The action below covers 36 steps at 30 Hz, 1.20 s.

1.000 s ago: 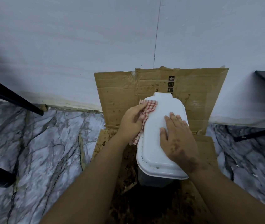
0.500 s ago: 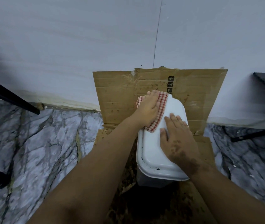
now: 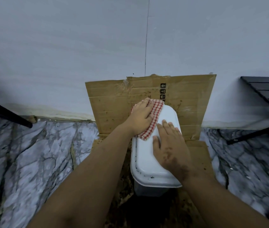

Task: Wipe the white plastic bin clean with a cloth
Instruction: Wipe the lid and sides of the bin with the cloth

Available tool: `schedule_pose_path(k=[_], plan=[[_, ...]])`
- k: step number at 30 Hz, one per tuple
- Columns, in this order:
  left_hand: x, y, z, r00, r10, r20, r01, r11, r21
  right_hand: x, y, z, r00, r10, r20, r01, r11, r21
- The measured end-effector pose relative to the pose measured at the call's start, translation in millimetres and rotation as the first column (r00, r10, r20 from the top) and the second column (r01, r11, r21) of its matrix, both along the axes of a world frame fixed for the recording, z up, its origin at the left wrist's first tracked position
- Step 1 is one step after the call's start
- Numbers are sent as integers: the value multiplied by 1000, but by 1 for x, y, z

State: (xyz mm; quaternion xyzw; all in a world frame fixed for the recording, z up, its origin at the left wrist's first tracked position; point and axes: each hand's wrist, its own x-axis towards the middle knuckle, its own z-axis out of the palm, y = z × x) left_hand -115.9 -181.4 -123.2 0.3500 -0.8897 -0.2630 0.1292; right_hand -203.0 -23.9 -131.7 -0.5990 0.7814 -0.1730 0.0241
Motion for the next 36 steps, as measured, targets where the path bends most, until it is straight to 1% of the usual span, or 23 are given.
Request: schedule_pose_path(k=[5, 7, 10, 12, 14, 16, 18, 21, 24, 26, 29, 33, 36], plan=[[16, 28, -9, 997, 23, -77, -21, 999, 28, -1, 2, 1, 999, 22, 37, -22, 1000, -4], [26, 50, -13, 992, 33, -123, -28, 999, 44, 0, 4, 3, 993, 22, 112, -18, 999, -38], [36, 82, -15, 986, 50, -161, -44, 998, 40, -5, 8, 4, 971, -24, 238, 44, 996, -80], [36, 88, -12, 985, 57, -160, -52, 998, 38, -7, 13, 7, 953, -74, 293, 95, 994, -56], [31, 79, -6, 989, 67, -132, -59, 996, 60, -7, 14, 8, 943, -88, 321, 109, 993, -51], [22, 61, 1, 992, 84, -97, -76, 993, 87, -8, 11, 10, 951, -79, 300, 94, 995, -35], [11, 43, 8, 991, 102, -88, -92, 990, 110, -12, 11, 10, 969, -46, 242, 44, 999, 14], [-2, 22, 17, 983, 139, -119, -119, 980, 160, -15, 14, 3, 991, -2, 131, -1, 1000, 22], [-5, 15, 16, 971, 175, -162, -150, 976, 157, -13, 12, -3, 996, -22, 87, 20, 1000, 22], [0, 21, 10, 959, 203, -199, -172, 972, 161, -11, 10, -4, 995, -25, 94, 22, 999, 31], [14, 41, 1, 954, 201, -223, -171, 974, 147, -10, 9, -4, 990, -19, 143, 23, 999, -32], [31, 74, -8, 972, 155, -179, -136, 984, 113, -10, 16, -1, 970, -11, 241, 40, 993, -114], [44, 103, -15, 980, 128, -154, -123, 992, 38, -10, 24, 1, 950, -2, 314, 47, 990, -134]])
